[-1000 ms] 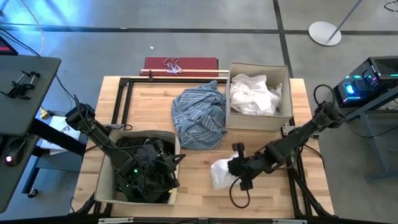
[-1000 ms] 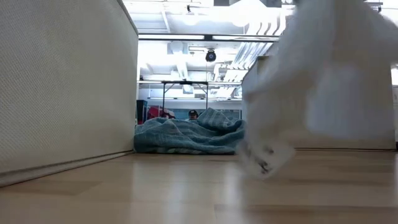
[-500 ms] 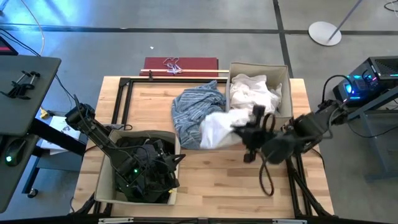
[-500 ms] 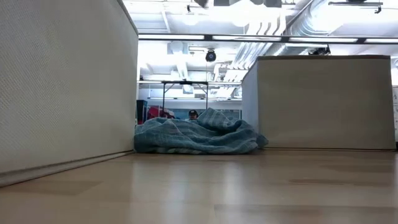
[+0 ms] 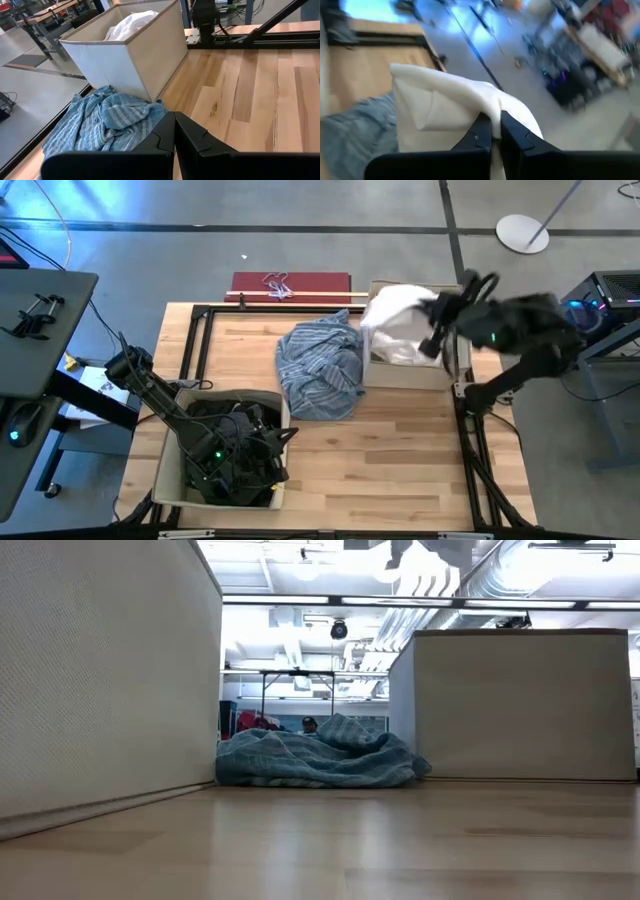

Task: Sort clothes
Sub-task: Put the white underwear into the top laundry organizer

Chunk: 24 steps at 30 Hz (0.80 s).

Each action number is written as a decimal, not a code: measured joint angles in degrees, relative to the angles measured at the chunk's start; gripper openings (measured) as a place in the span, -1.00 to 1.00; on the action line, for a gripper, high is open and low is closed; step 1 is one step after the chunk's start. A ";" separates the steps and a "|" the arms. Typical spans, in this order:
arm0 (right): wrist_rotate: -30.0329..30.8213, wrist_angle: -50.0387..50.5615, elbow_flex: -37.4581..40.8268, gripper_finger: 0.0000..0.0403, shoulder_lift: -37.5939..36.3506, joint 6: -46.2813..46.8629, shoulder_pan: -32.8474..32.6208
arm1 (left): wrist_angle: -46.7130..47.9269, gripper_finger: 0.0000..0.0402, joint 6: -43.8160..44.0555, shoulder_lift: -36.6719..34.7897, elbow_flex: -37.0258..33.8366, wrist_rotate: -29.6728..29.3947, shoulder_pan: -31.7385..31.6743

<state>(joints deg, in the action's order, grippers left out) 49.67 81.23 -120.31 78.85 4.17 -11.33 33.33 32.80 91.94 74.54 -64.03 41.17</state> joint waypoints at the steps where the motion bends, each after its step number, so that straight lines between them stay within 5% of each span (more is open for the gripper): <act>1: -1.41 1.41 0.00 -1.00 -0.52 0.96 2.57 | 0.00 -1.00 0.01 0.00 0.00 0.00 0.00; 12: -21.11 8.41 6.91 -1.00 -1.78 1.72 28.13 | 0.01 -1.00 0.00 0.00 0.00 -0.02 0.00; 24: -41.51 -13.64 45.59 -1.00 -1.71 -5.62 42.56 | 0.16 -1.00 0.00 0.00 0.00 0.00 0.00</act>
<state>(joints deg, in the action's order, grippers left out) 8.16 67.59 -74.72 77.14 -1.45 31.23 33.49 32.80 91.94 74.54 -64.03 41.17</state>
